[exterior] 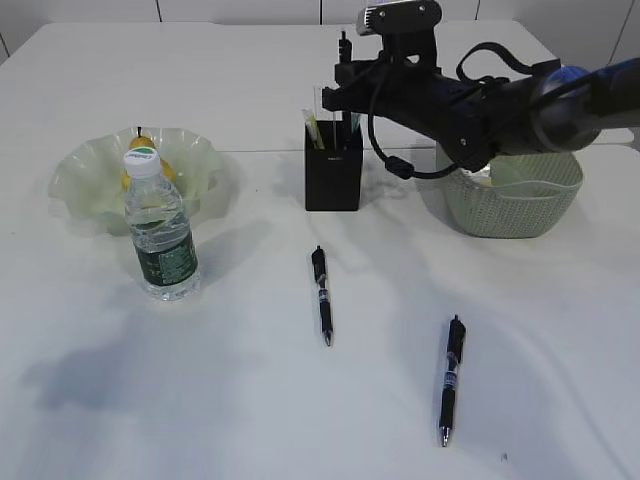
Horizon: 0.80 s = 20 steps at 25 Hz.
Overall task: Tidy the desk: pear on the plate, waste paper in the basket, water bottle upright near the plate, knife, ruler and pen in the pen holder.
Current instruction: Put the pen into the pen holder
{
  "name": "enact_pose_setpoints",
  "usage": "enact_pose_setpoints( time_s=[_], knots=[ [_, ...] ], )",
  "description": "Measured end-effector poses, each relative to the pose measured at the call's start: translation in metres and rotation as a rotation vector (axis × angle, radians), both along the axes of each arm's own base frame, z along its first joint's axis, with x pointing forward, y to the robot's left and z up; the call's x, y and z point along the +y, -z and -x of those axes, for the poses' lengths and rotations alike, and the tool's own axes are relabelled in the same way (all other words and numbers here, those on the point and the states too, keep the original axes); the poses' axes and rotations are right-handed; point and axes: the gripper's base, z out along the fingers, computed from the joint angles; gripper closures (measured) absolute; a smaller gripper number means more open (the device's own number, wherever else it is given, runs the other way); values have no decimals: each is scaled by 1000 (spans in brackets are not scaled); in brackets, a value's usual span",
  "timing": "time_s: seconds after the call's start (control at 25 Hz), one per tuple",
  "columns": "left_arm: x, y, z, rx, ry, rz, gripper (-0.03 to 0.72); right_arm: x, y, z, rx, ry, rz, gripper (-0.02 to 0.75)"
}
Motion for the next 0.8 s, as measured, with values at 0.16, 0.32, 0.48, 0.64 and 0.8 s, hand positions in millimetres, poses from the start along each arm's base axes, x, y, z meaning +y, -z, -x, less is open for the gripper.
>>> enact_pose_setpoints(
  time_s=[0.16,0.32,0.48,0.64,0.8],
  knots=[
    [0,0,0,0,0,0,287,2,14,-2,14,-11,3,647],
    [0,0,0,0,0,0,287,3,23,-2,33,-21,13,646],
    [0,0,0,0,0,0,287,4,26,-2,35,-42,33,612],
    [0,0,0,0,0,0,287,4,26,-1,34,-47,38,498],
    [0,0,0,0,0,0,287,4,26,-1,38,-45,27,427]
  ],
)
